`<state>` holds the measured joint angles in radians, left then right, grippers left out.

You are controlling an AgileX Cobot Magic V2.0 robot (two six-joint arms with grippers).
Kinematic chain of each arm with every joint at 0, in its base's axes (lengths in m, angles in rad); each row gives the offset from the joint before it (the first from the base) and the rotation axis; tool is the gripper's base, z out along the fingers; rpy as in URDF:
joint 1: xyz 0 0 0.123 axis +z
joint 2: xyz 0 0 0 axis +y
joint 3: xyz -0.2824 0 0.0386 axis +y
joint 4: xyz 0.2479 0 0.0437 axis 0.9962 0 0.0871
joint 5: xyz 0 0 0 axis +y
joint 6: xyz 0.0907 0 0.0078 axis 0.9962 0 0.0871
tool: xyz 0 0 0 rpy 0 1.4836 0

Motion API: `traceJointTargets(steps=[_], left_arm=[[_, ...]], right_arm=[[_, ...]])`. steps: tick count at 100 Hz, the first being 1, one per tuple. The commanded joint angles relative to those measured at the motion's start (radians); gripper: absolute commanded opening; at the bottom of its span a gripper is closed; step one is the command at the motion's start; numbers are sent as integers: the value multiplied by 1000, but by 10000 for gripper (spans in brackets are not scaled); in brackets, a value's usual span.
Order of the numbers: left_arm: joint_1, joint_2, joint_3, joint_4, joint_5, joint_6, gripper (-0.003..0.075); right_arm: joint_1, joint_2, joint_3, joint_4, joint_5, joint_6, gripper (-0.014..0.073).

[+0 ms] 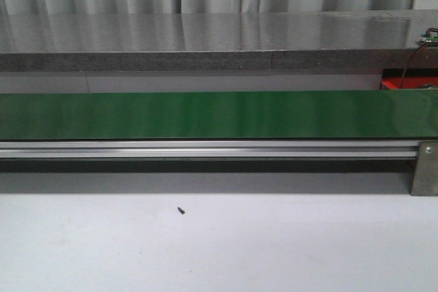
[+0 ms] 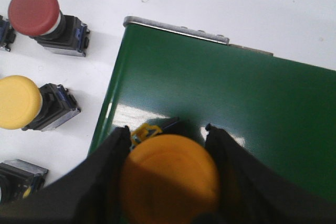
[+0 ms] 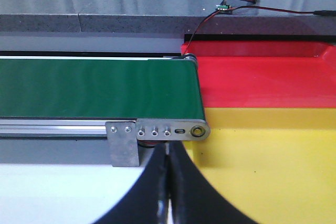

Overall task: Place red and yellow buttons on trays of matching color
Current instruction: 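Lower the yellow button onto the conveyor start and open the left gripper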

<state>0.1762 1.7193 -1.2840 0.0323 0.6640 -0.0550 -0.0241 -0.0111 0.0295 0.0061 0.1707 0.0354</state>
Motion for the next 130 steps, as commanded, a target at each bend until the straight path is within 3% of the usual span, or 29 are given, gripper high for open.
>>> traceJointTargets(steps=[1, 11, 18, 37, 44, 93, 107, 130], left_arm=[[-6, -42, -36, -6, -43, -4, 15], [-6, -42, -36, -19, -36, 21, 62], [-6, -42, -36, -55, -32, 66, 152], [-6, -42, -36, -118, -31, 125, 545], [-6, -46, -36, -118, -31, 125, 623], [20, -242, -71, -99, -8, 123, 627], [104, -286, -65, -73, 27, 91, 627], [328, -287, 0, -48, 49, 78, 617]], right_arm=[[1, -17, -19, 1, -85, -3, -69], [1, -17, -19, 1, -85, -3, -69], [1, -17, -19, 1, -85, -3, -69], [1, -17, -19, 1, -85, -3, -69], [1, -17, -19, 1, -85, -3, -69], [1, -17, -19, 1, -85, -3, -69], [1, -17, -19, 1, -85, -3, -69], [1, -17, -19, 1, -85, -3, -69]])
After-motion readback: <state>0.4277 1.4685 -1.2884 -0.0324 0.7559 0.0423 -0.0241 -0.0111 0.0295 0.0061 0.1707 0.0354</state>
